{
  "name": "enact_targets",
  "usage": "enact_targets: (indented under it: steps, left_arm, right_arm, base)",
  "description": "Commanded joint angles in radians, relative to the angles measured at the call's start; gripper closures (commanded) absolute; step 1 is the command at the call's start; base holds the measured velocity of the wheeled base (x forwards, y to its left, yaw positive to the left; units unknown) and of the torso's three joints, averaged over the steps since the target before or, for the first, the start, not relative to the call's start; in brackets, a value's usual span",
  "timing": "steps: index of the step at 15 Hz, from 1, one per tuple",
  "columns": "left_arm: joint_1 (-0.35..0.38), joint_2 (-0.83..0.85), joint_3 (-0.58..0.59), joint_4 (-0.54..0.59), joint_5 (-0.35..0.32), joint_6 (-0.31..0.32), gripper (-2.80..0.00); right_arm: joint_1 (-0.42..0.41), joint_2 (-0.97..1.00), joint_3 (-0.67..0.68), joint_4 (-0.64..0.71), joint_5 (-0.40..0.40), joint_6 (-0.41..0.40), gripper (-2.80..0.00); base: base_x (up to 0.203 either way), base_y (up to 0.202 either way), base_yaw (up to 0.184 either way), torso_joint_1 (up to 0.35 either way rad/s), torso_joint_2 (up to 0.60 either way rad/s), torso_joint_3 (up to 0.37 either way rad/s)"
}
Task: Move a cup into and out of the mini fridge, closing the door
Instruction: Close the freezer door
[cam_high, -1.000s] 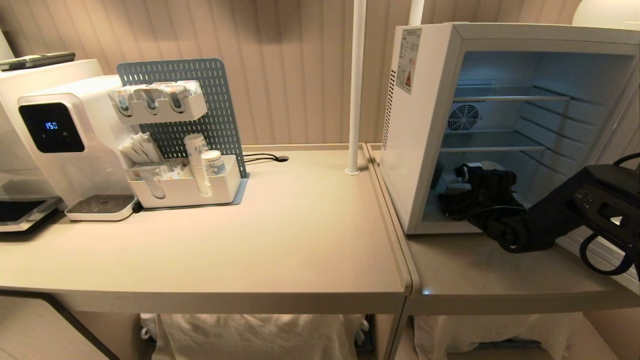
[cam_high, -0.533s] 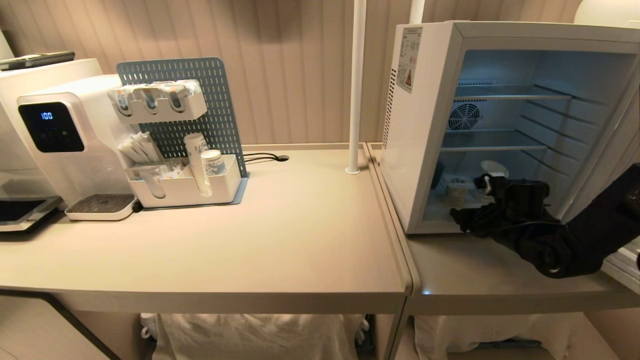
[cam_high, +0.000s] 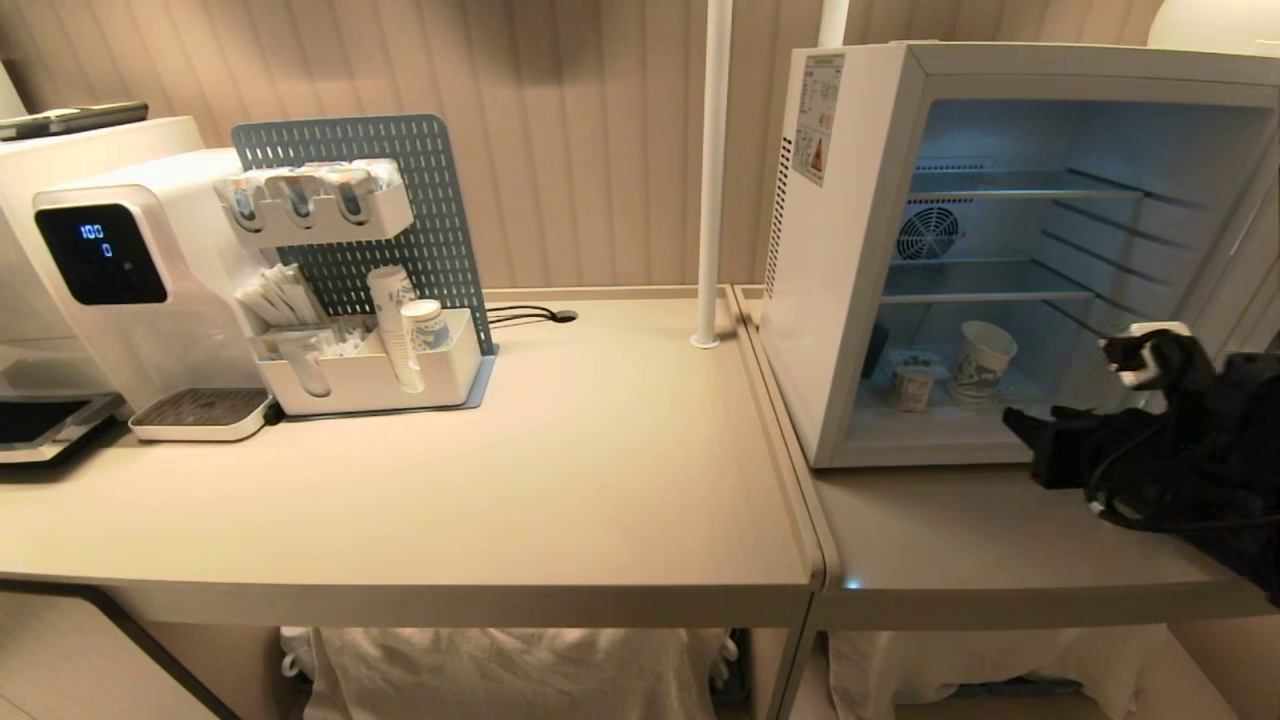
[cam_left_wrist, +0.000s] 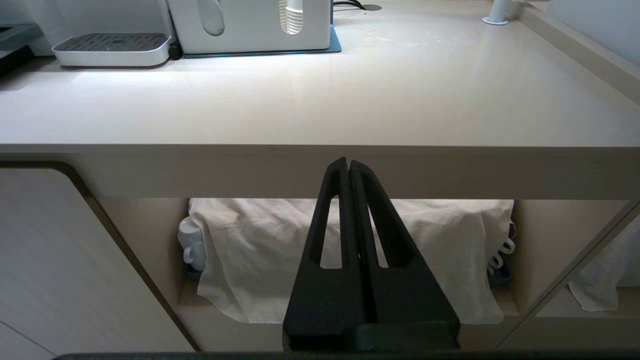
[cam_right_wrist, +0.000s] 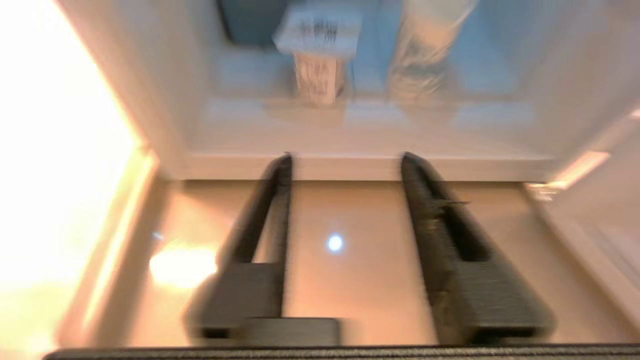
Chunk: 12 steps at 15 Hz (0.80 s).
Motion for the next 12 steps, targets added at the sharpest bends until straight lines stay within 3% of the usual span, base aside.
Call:
enact_targets:
  steps: [1,4,7,10,12]
  left_arm:
    - [0.0,0.0,0.001,0.0,0.0,-0.001,0.0]
    - [0.0,0.0,0.0,0.0,0.0,-0.001,0.0]
    - [0.002,0.0,0.001,0.0,0.0,-0.004,0.0]
    - [0.002,0.0,0.001,0.0,0.001,-0.005,0.0]
    - [0.0,0.0,0.001,0.0,0.001,-0.005,0.0]
  right_arm:
    - [0.001,-0.389,0.081,0.097,0.009,0.0,0.0]
    - [0.0,-0.788,0.092,0.439,-0.003,0.013,0.0]
    - [0.0,-1.106,0.028,0.875,-0.099,0.06,0.0]
    - [-0.014,-1.348,0.004,1.13,-0.169,0.092,0.0]
    - [-0.041,-1.498,0.031,1.214,-0.187,0.088,0.0]
  base:
    - [0.0,0.0,0.0,0.0,0.0,0.0]
    - [0.0,0.0,0.0,0.0,0.0,0.0]
    - [0.0,0.0,0.0,0.0,0.0,0.0]
    - [0.0,0.0,0.0,0.0,0.0,0.0]
    - [0.0,0.0,0.0,0.0,0.0,0.0]
